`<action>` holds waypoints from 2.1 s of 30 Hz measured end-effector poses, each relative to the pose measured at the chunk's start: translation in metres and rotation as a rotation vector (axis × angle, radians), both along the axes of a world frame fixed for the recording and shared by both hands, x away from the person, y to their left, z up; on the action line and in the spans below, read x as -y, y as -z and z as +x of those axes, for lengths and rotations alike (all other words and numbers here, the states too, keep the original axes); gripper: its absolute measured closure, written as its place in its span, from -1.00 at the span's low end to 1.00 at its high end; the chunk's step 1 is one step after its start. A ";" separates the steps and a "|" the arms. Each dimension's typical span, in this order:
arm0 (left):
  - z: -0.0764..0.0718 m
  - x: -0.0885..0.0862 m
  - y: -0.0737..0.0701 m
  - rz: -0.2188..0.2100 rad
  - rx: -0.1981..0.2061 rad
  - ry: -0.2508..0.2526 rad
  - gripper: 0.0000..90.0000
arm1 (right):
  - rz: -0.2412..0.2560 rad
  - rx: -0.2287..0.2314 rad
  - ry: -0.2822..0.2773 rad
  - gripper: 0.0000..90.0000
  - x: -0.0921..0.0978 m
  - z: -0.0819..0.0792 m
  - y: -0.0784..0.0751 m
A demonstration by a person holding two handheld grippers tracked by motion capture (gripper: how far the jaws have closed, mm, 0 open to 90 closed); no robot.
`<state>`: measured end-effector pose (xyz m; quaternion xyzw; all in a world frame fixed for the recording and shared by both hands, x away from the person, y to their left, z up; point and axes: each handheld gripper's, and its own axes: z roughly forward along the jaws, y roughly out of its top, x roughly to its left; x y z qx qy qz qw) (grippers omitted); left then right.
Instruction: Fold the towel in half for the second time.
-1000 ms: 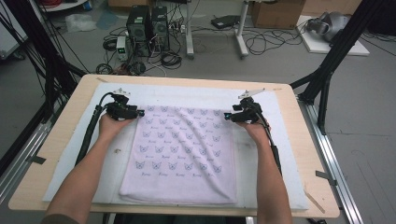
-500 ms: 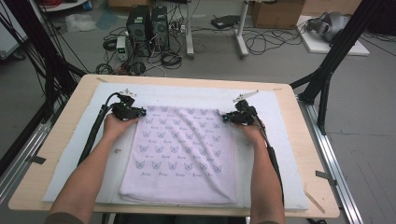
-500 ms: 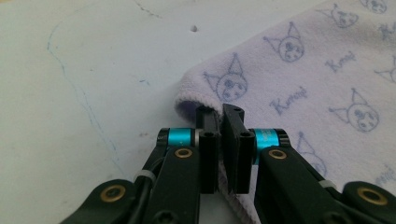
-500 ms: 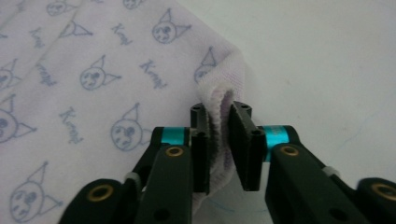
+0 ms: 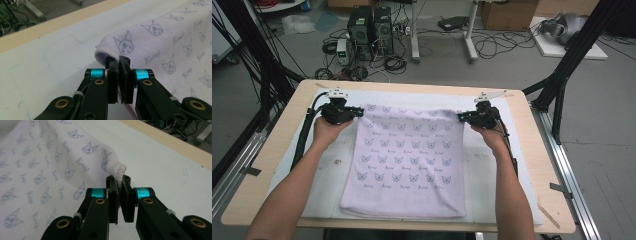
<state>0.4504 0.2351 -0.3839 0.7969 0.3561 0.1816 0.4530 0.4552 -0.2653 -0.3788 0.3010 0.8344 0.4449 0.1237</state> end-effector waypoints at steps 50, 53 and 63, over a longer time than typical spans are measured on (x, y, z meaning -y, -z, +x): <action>-0.156 -0.004 0.053 0.093 -0.098 0.314 0.69 | -0.032 -0.116 -0.232 0.47 -0.003 -0.153 0.055; -0.155 -0.006 0.049 0.084 -0.095 0.311 0.85 | -0.037 -0.114 -0.236 0.89 -0.001 -0.155 0.054; -0.167 -0.024 0.020 0.051 -0.053 0.274 0.33 | 0.038 -0.067 -0.262 0.64 0.008 -0.169 0.024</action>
